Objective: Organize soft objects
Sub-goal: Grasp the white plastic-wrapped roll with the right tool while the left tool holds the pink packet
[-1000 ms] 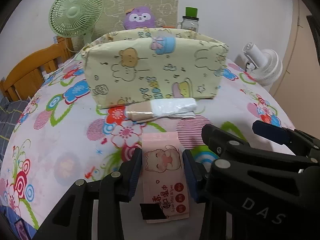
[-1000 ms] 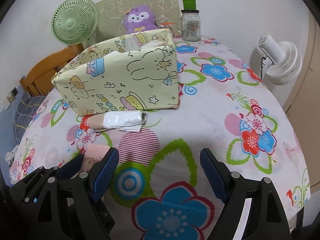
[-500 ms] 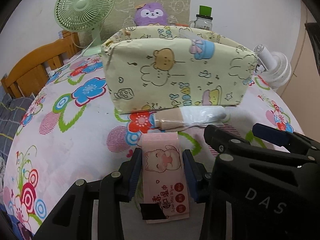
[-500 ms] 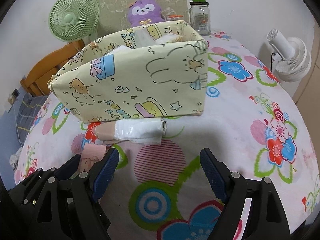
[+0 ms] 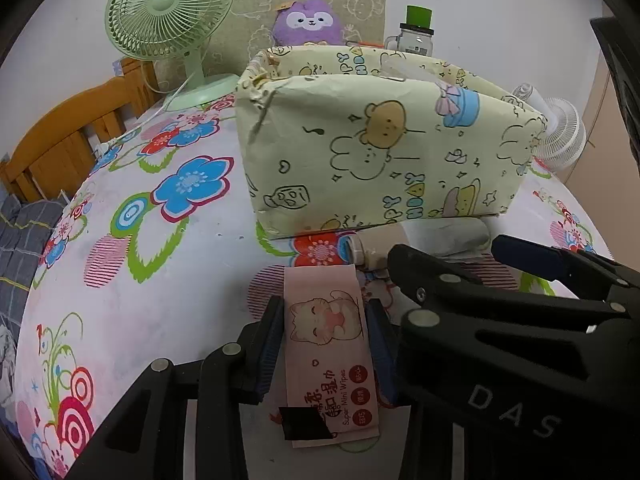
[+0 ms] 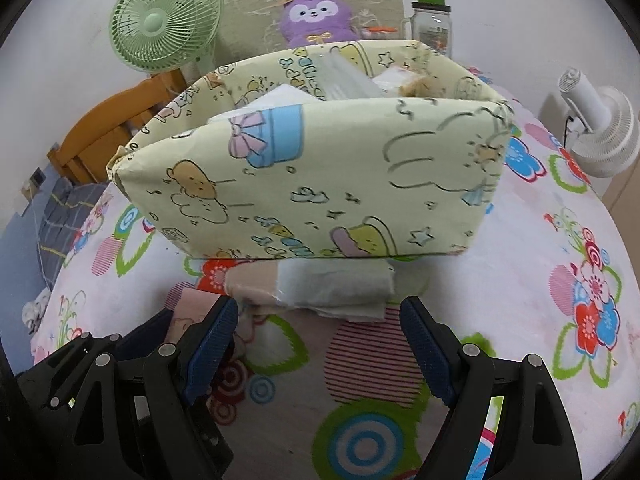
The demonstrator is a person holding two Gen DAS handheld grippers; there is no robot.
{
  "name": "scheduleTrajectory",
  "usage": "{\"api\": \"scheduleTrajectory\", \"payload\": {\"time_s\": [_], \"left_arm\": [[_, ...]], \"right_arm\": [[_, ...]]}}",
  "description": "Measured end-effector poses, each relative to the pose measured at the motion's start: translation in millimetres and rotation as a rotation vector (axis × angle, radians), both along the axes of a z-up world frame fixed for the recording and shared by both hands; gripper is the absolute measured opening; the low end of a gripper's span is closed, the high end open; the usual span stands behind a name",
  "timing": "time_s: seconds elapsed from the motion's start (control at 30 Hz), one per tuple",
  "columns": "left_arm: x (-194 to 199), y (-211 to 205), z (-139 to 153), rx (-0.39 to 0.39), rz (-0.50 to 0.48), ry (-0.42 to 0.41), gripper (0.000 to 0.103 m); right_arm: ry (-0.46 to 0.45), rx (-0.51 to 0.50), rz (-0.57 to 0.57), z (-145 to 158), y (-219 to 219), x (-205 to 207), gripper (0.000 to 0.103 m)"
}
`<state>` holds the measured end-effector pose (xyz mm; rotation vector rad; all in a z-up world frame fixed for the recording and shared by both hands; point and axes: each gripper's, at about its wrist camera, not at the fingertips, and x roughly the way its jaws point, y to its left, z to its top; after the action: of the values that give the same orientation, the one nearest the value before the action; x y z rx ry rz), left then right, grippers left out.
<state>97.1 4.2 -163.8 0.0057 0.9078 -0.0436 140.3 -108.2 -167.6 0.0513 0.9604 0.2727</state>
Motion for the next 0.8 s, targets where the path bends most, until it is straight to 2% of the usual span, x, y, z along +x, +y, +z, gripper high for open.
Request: {"api": "scheduleTrajectory", "payload": {"time_s": [0.2,0.5,0.8], "left_arm": [[6.4,5.9,0.1,-0.004,0.001,0.001,0.042],[12.0,11.6,-0.6,-0.02,-0.018,-0.007,0.042],[16.0,15.4,-1.4,-0.027,-0.022,-0.013,0.042]], "right_arm": [[0.006,0.003,-0.004,-1.2,7.4,7.4,0.086],[0.018,-0.027,-0.007,-8.5,19.5,16.7,0.097],[0.0,-0.06,-0.011,-14.5,28.7,22.3,0.099]]}}
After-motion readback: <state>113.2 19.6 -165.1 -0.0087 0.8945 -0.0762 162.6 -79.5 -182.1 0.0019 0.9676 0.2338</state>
